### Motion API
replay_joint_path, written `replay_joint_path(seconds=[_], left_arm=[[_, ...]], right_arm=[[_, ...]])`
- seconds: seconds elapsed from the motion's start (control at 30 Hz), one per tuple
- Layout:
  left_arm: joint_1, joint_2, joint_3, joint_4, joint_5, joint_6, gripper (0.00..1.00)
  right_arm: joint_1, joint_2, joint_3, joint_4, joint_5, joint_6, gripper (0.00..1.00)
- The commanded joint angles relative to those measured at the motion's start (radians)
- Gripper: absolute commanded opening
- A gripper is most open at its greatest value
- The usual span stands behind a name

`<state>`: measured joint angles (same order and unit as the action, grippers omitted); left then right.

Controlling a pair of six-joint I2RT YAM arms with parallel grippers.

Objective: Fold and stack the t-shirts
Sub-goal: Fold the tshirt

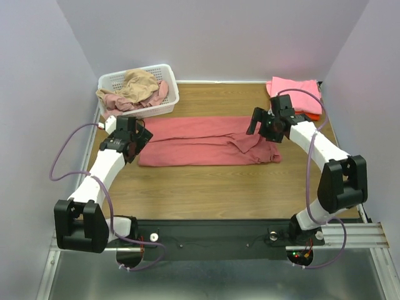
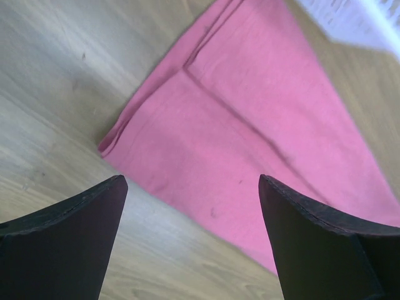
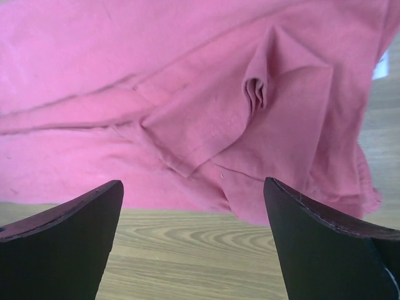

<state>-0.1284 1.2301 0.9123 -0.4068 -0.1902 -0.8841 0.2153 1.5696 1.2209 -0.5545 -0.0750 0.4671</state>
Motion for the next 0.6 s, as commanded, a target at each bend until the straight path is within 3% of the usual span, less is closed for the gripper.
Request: replay_joint_path(seconds=[0.0, 0.23, 0.57], left_arm=[[-0.017, -0.024, -0.084, 0.062, 0.061, 0.036, 0.99], [-0.030, -0.050, -0.196, 0.129, 0.072, 0.040, 0.99], [-0.030, -0.040, -0.227, 0.135, 0.074, 0.045, 0.99]], right_arm=[[-0.004, 0.046, -0.037, 0.087, -0.095, -0.001, 1.00], [-0.004, 0.159, 0.005, 0.149, -0.111, 0.010, 1.00], [-0.002, 0.251, 0.049, 0.192, -0.147, 0.030, 1.00]])
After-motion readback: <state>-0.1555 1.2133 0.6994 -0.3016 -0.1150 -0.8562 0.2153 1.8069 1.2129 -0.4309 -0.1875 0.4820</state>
